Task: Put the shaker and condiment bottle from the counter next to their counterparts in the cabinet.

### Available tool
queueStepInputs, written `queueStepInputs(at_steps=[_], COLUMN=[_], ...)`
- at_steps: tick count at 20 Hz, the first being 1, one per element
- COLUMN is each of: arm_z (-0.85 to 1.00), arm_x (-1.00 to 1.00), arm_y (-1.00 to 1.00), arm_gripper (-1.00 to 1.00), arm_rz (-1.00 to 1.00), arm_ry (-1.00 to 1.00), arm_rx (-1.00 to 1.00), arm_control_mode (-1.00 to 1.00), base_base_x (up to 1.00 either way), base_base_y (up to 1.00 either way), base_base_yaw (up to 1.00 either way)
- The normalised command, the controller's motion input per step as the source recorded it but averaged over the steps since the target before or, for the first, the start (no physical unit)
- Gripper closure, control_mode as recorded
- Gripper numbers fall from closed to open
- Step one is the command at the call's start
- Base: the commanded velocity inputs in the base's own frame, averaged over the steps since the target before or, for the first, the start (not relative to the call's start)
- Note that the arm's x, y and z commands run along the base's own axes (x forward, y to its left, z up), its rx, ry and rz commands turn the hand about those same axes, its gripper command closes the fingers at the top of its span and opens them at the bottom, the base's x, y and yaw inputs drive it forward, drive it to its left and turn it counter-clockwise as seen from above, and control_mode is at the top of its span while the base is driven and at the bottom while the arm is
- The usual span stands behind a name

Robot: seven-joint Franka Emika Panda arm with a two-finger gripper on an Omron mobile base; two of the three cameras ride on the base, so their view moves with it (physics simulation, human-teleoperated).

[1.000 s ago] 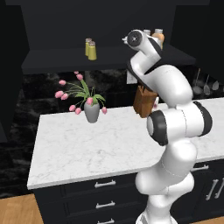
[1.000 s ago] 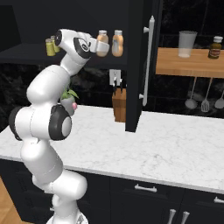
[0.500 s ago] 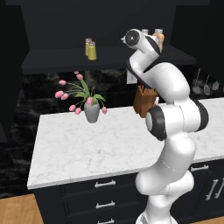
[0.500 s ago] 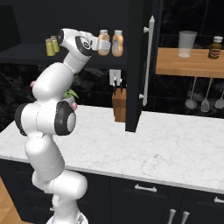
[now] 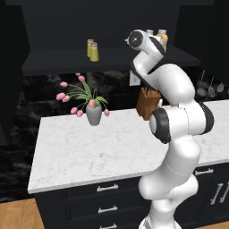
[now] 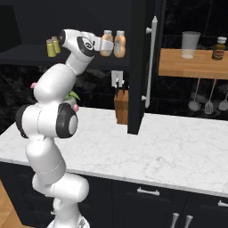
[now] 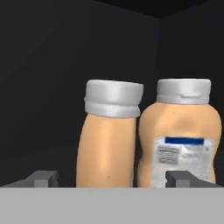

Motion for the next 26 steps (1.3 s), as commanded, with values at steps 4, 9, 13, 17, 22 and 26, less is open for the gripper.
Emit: queueStepInputs(at_steps=[4,9,13,17,22,26], arm_z=[-0.14,-0.13,-0.04,-0.04,0.00,0.00], arm_x=[-0.47,-0.35,-0.33,-0.65,-1.00,-1.00], arm_y=[0.38,0.39,0.40,0.33,0.00,-0.05], arm_gripper=[-1.00,-1.00,-1.00,-1.00,-1.00,-1.00], arm_rz=[0.02,0.03,0.06,0.16,0.35,0.40], arm_ry=[-0.01,0.00,-0.02,0.00,0.00,0.00], arm_rx=[-0.04,-0.05,-0.01,-0.03,-0.06,-0.05], arm_control_mode=[-1.00,-1.00,-1.00,-1.00,-1.00,-1.00], base_base_x=[0.00,0.00,0.00,0.00,0.00,0.00], base_base_y=[0.00,0.00,0.00,0.00,0.00,0.00], base_base_yaw=[0.00,0.00,0.00,0.00,0.00,0.00])
